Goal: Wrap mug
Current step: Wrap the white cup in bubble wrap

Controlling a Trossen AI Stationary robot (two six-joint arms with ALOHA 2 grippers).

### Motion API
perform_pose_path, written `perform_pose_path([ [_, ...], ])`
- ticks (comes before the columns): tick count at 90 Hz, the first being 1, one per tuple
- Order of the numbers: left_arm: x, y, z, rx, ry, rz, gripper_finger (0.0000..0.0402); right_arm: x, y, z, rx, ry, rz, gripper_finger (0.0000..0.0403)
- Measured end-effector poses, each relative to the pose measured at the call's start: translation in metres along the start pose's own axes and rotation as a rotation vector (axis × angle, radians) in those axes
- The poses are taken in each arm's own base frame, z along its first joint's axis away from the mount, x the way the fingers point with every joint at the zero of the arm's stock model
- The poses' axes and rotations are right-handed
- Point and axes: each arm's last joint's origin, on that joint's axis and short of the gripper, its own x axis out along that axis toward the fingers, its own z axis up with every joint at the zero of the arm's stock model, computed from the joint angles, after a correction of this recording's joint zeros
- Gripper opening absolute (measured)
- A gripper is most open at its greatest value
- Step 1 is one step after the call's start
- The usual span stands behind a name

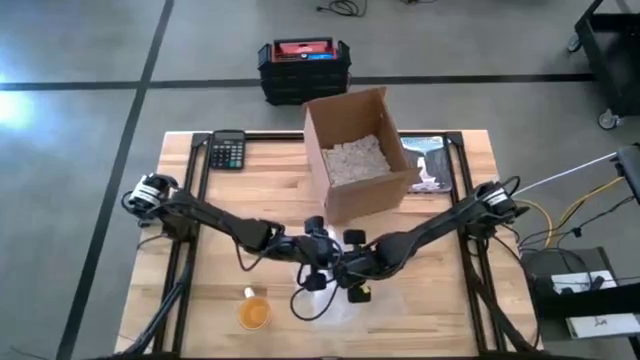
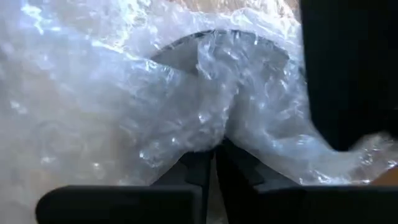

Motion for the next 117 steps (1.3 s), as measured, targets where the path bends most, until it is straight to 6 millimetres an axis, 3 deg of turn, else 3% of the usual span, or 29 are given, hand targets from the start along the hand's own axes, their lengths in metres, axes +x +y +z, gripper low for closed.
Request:
perform_pose_path([
  [14, -0.033, 0.003, 0.012, -0.036, 0.158, -0.006, 0.0154, -0.003, -0.001, 0.002, 0.002, -0.011, 0.004, 0.0014],
  [25, -0.044, -0.009, -0.003, -0.083, 0.269, -0.061, 0.0171, -0.003, -0.001, 0.002, -0.005, -0.010, 0.003, 0.0014],
  [35, -0.037, -0.024, -0.033, -0.097, 0.337, -0.087, 0.0160, -0.003, -0.001, 0.002, -0.016, -0.011, 0.002, 0.0014],
  [47, -0.012, -0.040, -0.055, -0.124, 0.222, -0.160, 0.0127, -0.003, -0.002, 0.003, -0.015, -0.011, 0.001, 0.0014],
  [62, 0.005, -0.049, -0.044, -0.101, -0.043, -0.247, 0.0086, -0.004, -0.002, 0.003, -0.013, -0.012, 0.001, 0.0014],
  [77, 0.001, -0.040, -0.033, -0.065, -0.144, -0.122, 0.0050, -0.004, -0.002, 0.003, -0.012, -0.013, 0.001, 0.0014],
  [92, 0.009, -0.028, -0.036, -0.076, -0.141, 0.030, 0.0024, -0.004, -0.002, 0.004, -0.010, -0.024, 0.003, 0.0014],
  [108, 0.028, -0.024, -0.049, -0.137, -0.092, 0.055, 0.0012, -0.006, -0.002, 0.004, -0.008, -0.031, 0.007, 0.0014],
  [117, 0.033, -0.026, -0.053, -0.139, -0.076, 0.054, 0.0008, -0.019, -0.005, 0.003, -0.003, -0.037, 0.020, 0.0014],
])
